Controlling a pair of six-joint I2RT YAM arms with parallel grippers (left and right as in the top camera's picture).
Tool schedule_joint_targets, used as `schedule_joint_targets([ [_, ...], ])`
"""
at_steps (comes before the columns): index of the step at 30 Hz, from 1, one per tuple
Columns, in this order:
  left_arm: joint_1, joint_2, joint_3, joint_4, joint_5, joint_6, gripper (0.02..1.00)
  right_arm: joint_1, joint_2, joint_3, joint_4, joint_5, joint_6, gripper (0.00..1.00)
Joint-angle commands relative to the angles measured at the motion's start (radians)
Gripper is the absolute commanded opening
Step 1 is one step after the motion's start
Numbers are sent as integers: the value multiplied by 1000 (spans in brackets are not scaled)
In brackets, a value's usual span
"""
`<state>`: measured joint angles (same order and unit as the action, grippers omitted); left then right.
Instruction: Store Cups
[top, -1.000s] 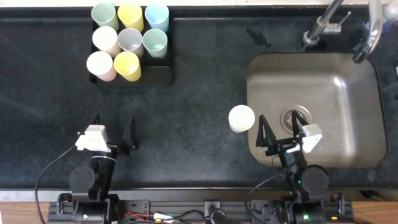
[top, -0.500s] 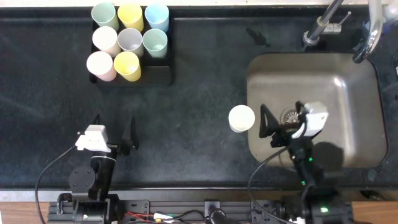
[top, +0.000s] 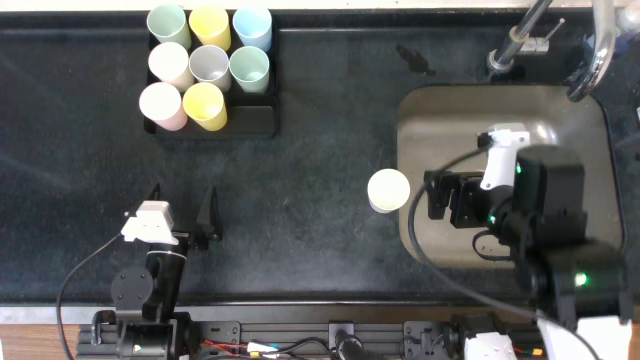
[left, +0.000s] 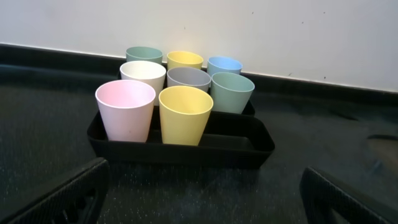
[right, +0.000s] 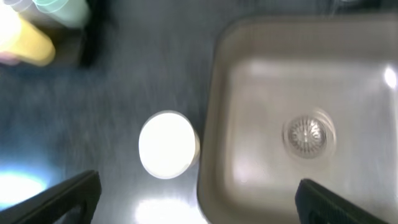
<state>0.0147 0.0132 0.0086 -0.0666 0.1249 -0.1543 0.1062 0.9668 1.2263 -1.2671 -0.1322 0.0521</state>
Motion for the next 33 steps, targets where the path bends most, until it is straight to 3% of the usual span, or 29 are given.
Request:
schedule_joint_targets([
  [1, 3, -10, 0, -3, 12, -4, 1000, -2, 103, 115, -122, -10, 37, 996],
  [7, 3, -10, 0, -3, 13, -4, 998, -2, 237, 145, -248, -53, -58, 996],
  [25, 3, -10, 0, -3, 12, -4, 998, 48, 573, 145, -225, -58, -52, 987],
  [33, 3, -10, 0, -3, 12, -4, 1000, 95, 683, 146, -193, 12, -51, 954],
])
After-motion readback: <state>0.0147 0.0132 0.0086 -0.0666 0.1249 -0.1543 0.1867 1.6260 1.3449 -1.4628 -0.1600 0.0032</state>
